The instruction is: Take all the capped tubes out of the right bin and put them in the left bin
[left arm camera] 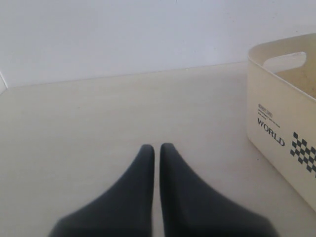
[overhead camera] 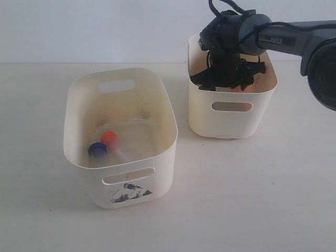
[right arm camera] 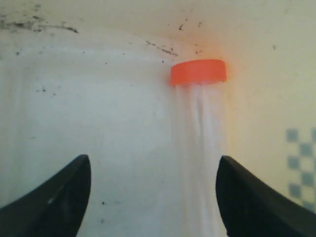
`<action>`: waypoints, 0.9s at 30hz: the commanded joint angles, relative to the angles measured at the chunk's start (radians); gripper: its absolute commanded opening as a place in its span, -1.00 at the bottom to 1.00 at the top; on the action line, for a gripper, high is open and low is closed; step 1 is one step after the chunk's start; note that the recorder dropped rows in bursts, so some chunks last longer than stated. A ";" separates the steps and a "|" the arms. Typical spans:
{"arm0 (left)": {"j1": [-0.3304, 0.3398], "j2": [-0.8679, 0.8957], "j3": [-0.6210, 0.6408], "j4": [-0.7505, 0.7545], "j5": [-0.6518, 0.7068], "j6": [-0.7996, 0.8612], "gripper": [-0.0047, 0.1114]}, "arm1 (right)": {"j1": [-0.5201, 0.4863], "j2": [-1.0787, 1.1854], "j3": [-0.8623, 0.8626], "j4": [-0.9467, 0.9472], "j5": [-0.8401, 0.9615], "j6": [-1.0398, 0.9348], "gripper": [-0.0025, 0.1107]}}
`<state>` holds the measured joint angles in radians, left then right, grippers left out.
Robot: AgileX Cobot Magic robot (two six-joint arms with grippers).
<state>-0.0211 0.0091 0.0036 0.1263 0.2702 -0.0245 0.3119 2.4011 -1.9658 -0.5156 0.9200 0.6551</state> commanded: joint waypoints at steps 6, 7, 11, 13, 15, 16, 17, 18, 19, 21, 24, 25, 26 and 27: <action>0.001 -0.002 -0.004 -0.011 -0.009 -0.012 -0.84 | -0.001 0.022 0.000 -0.030 0.013 -0.022 0.24; 0.001 -0.002 -0.004 -0.011 -0.009 -0.012 -0.84 | -0.001 0.022 0.000 -0.036 0.014 -0.032 0.24; 0.001 -0.002 -0.004 -0.011 -0.009 -0.012 -0.84 | -0.001 0.024 0.000 -0.069 0.021 -0.039 0.55; 0.001 -0.002 -0.004 -0.011 -0.009 -0.012 -0.84 | -0.001 0.028 0.000 -0.070 0.019 -0.037 0.61; 0.001 -0.002 -0.004 -0.011 -0.009 -0.012 -0.84 | -0.001 0.043 0.000 -0.067 0.031 -0.037 0.54; 0.001 -0.002 -0.004 -0.011 -0.009 -0.012 -0.84 | -0.001 0.045 0.000 -0.062 0.031 -0.037 0.51; 0.001 -0.002 -0.004 -0.011 -0.009 -0.012 -0.84 | -0.001 0.055 0.000 -0.049 0.032 -0.034 0.48; 0.001 -0.002 -0.004 -0.011 -0.009 -0.012 -0.84 | -0.001 0.061 0.000 -0.044 0.033 -0.029 0.47; 0.001 -0.002 -0.004 -0.011 -0.009 -0.012 -0.84 | -0.001 0.066 0.000 -0.036 0.033 -0.014 0.47; 0.001 -0.002 -0.004 -0.011 -0.009 -0.012 -0.84 | -0.001 0.068 0.000 -0.036 0.031 -0.014 0.45; 0.001 -0.002 -0.004 -0.011 -0.009 -0.012 -0.84 | -0.001 0.068 0.000 -0.012 0.031 -0.029 0.04; 0.001 -0.002 -0.004 -0.011 -0.009 -0.012 -0.84 | -0.001 0.068 0.000 -0.003 0.031 -0.037 -0.15; 0.001 -0.002 -0.004 -0.011 -0.009 -0.012 -0.84 | -0.001 0.068 0.000 -0.002 0.029 -0.041 -0.35; 0.001 -0.002 -0.004 -0.011 -0.009 -0.012 -0.84 | -0.001 0.068 0.000 -0.002 0.029 -0.041 -0.47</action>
<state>-0.0211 0.0091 0.0036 0.1263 0.2702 -0.0245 0.3190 2.4467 -1.9741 -0.5551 0.9362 0.6196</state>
